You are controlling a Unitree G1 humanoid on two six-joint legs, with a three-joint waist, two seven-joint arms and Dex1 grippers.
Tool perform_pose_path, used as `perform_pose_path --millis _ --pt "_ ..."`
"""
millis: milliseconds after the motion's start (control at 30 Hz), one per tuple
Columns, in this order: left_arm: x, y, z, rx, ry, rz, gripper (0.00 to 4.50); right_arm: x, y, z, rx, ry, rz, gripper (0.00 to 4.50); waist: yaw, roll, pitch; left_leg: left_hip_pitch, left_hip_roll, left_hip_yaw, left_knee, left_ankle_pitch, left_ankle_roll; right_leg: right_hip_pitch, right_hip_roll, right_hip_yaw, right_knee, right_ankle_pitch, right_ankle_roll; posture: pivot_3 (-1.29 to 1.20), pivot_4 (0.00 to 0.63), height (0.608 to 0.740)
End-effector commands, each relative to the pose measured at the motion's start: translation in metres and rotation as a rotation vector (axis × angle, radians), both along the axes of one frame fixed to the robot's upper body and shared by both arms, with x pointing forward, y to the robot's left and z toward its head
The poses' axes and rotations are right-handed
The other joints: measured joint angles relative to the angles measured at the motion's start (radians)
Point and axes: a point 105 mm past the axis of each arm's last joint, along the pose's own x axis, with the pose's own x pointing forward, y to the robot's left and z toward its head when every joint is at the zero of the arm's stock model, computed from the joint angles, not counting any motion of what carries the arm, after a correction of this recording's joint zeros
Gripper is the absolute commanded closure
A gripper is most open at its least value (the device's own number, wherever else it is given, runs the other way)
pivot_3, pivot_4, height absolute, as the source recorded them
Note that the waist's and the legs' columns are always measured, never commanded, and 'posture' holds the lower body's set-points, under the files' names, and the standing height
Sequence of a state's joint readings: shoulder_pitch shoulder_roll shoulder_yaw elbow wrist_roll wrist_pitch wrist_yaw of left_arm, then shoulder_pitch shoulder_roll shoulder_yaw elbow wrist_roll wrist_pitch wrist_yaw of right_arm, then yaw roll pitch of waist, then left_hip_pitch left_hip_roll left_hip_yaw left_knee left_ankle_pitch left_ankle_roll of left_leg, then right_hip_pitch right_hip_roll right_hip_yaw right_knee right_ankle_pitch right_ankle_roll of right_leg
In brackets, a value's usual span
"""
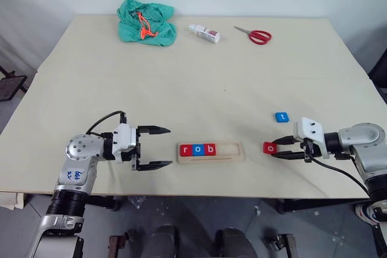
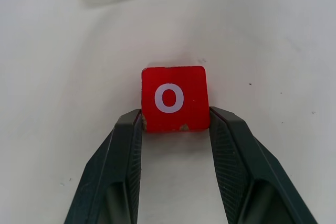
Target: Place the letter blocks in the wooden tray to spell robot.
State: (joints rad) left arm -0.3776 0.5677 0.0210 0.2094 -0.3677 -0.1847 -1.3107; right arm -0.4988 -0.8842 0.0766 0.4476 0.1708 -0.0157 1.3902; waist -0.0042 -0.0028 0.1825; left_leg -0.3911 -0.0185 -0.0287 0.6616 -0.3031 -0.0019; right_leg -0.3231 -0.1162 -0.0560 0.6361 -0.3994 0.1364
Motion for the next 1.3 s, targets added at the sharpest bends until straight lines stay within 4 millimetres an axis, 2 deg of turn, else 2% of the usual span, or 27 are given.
perform_pose_path --millis 33,167,267,367,467,600,900,1300 --pt "-0.001 0.002 0.007 -0.016 -0.031 0.001 0.0 0.004 0.025 0.031 0.096 -0.065 0.008 3.04 -0.001 0.0 0.0 0.0 0.0 0.0 0.0 0.0 0.0 0.0 0.0 0.0 0.0 0.0 0.0 0.0 0.15 0.74" --pt "0.001 0.002 0.007 -0.012 -0.029 -0.013 0.0 0.002 0.054 0.048 0.122 -0.076 0.042 3.04 0.003 0.0 0.0 0.0 0.0 0.0 0.0 0.0 0.0 0.0 0.0 0.0 0.0 0.0 0.0 0.0 0.15 0.74" --pt "0.003 0.002 0.008 -0.008 -0.03 -0.02 0.0 -0.002 0.072 0.052 0.116 -0.056 0.086 3.04 0.007 0.0 0.0 0.0 -0.001 -0.001 0.0 0.0 0.0 0.0 0.0 0.0 0.0 0.0 0.0 0.0 0.15 0.74" --pt "0.007 0.002 0.008 -0.004 -0.036 -0.024 0.0 -0.005 0.099 0.05 0.081 -0.015 0.17 3.04 0.003 0.0 0.0 -0.001 -0.001 -0.002 0.0 0.0 0.0 0.0 -0.001 0.0 0.0 0.0 0.0 0.0 0.15 0.74" --pt "0.009 0.001 0.009 -0.009 -0.041 -0.025 0.0 -0.007 0.11 0.037 0.029 0.019 0.225 3.04 0.002 0.0 0.0 -0.001 -0.001 -0.002 0.0 0.0 0.0 0.0 0.0 -0.001 0.0 0.0 0.0 0.0 0.15 0.74" --pt "0.008 0.001 0.009 -0.01 -0.046 -0.021 0.0 -0.004 0.117 0.026 -0.017 0.027 0.258 3.04 0.002 0.0 0.0 -0.002 -0.002 -0.003 0.0 0.0 0.0 -0.001 -0.001 -0.002 0.001 0.0 0.0 0.0 0.15 0.74" --pt "0.003 0.005 0.008 -0.015 -0.049 0.006 0.0 0.01 0.12 0.026 -0.022 0.01 0.265 3.04 -0.001 0.0 0.0 -0.002 -0.001 -0.003 0.0 0.0 0.0 -0.001 -0.001 -0.003 0.001 0.0 0.0 0.0 0.15 0.74" --pt "0.003 0.005 0.007 -0.019 -0.05 0.022 0.0 0.003 0.121 0.02 -0.042 0.039 0.3 3.04 0.0 0.0 0.0 -0.002 -0.001 -0.004 0.0 0.0 0.0 -0.001 -0.001 -0.003 0.001 0.0 0.0 0.0 0.15 0.74"
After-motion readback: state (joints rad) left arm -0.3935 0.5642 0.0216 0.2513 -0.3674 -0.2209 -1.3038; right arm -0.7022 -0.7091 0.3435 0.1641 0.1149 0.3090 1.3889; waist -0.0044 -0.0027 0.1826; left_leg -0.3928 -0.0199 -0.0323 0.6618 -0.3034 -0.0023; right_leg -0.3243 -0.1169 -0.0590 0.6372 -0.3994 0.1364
